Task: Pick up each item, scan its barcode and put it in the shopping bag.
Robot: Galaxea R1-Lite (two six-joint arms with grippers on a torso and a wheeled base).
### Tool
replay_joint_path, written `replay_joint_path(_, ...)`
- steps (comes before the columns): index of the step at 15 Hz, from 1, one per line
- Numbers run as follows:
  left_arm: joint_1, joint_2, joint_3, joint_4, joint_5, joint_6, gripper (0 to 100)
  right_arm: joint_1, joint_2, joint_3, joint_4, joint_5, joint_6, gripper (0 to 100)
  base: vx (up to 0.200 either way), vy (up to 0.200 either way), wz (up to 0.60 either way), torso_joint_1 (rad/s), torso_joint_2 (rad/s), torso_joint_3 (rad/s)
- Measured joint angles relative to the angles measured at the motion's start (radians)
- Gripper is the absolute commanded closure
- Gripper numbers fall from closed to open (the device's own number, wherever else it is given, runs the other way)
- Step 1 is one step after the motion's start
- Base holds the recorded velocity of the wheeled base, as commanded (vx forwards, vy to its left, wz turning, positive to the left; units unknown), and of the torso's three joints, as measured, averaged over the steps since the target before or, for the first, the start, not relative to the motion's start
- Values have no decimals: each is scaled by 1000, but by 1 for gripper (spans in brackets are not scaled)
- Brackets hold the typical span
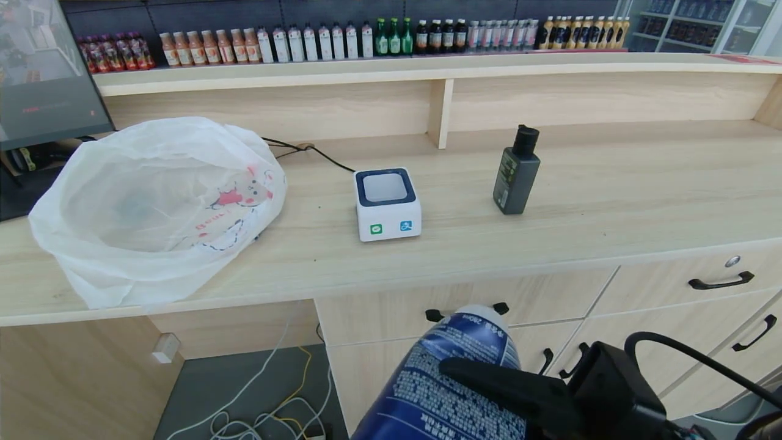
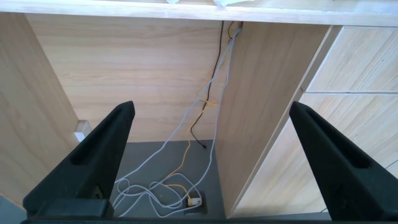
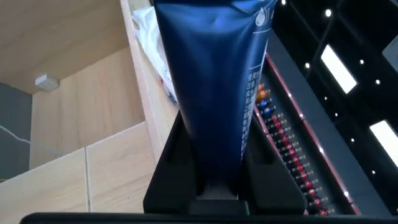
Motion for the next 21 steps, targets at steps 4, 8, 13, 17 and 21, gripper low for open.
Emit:
replay_joint_path(4,0,0,0,0,0,0,0,-7,11,13,0,113,-199,100,0,0,0,0,0,0)
replay_joint_path(8,0,0,0,0,1,0,0,-36,30,37,0,185,-287,100,0,0,0,0,0,0)
replay_joint_path(13,0,0,0,0,1,0,0,-98,34,11,0,243,-278,100,0,0,0,0,0,0)
replay_joint_path(17,0,0,0,0,0,0,0,-158,33,-48,0,315,-265,100,0,0,0,0,0,0)
replay_joint_path(21,0,0,0,0,1,0,0,-194,28,-77,0,337,-291,100,0,0,0,0,0,0)
